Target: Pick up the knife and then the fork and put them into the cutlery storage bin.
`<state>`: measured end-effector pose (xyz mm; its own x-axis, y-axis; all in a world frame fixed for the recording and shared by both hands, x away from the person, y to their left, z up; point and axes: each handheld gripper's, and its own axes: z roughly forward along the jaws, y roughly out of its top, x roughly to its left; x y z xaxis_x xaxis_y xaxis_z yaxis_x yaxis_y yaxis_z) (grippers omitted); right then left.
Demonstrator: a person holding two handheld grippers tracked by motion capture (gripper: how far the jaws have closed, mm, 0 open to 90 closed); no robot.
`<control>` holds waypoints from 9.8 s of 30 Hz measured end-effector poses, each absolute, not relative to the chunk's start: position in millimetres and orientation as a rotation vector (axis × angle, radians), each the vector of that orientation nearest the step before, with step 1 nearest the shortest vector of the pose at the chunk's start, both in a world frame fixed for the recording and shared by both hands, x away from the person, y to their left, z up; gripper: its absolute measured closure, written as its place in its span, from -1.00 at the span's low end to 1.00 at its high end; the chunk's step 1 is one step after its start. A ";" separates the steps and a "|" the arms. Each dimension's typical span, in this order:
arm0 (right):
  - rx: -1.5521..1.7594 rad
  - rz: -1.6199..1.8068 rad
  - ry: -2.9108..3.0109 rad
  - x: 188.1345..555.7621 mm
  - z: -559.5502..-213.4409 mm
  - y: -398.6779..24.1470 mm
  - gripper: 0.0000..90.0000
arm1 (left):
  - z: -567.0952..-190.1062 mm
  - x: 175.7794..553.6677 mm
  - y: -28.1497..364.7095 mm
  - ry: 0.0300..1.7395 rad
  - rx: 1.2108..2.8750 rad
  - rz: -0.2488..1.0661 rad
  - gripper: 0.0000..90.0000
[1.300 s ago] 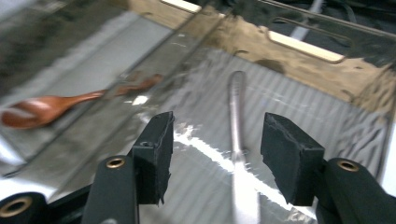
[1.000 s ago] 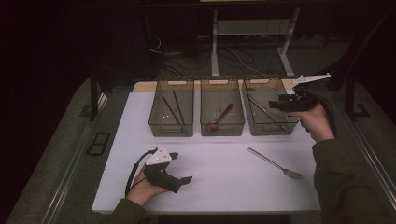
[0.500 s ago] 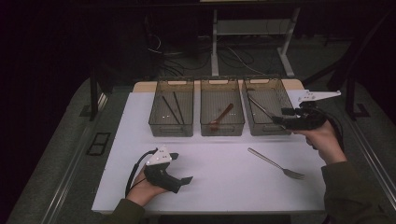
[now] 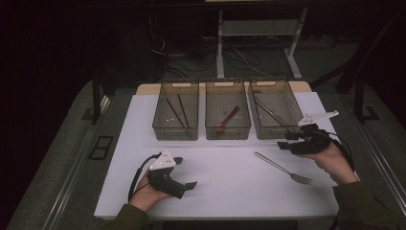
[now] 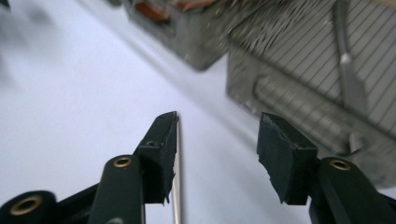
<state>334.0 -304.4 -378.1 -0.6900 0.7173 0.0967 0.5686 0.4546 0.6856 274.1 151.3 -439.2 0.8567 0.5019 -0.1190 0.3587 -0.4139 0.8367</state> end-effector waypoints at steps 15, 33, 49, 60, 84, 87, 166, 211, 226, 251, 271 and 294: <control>1.044 0.693 2.741 321.0 -397.7 -283.0 0.35 | -439.4 274.3 151.3 0.627 2.047 0.181 -1.00; 0.984 0.322 2.895 328.5 -420.7 -269.2 0.67 | -439.5 274.3 151.1 0.626 2.051 0.180 -1.00; 0.923 0.238 2.923 329.9 -420.2 -260.4 0.84 | -439.3 274.4 151.3 0.630 2.048 0.183 -1.00; 0.988 0.338 2.892 332.5 -417.2 -271.6 0.86 | -439.3 274.5 151.3 0.628 2.050 0.182 -1.00; 1.152 0.849 2.656 330.3 -377.8 -316.1 0.86 | -439.8 274.6 150.9 0.627 2.058 0.178 -1.00; 1.165 0.896 2.601 330.6 -372.9 -319.4 0.86 | -439.9 274.7 150.7 0.626 2.058 0.178 -1.00; 1.286 0.877 2.362 478.9 -392.6 -308.6 0.85 | -440.9 275.8 155.7 0.614 2.024 0.156 -1.00; 1.240 1.284 2.266 419.1 -358.3 -321.6 -0.37 | -438.0 276.7 156.5 0.642 2.012 0.177 -1.00; 1.133 1.397 2.211 366.6 -370.5 -310.9 -0.52 | -437.5 275.9 160.4 0.632 2.014 0.180 -1.00; 1.039 1.443 2.193 302.8 -399.7 -303.2 -0.62 | -436.3 274.3 161.1 0.629 2.007 0.178 -1.00; 1.067 1.438 2.232 264.8 -436.5 -297.8 -0.64 | -435.1 273.4 160.4 0.624 2.010 0.182 -1.00; 1.025 1.338 2.284 249.4 -444.2 -290.3 -0.75 | -435.4 274.0 160.9 0.622 2.018 0.190 -1.00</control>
<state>249.4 -290.3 -444.2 -0.6995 0.7087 0.0923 0.4270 0.3109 0.8491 274.0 160.9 -435.4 0.8570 0.5010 -0.1204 0.3485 -0.3916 0.8516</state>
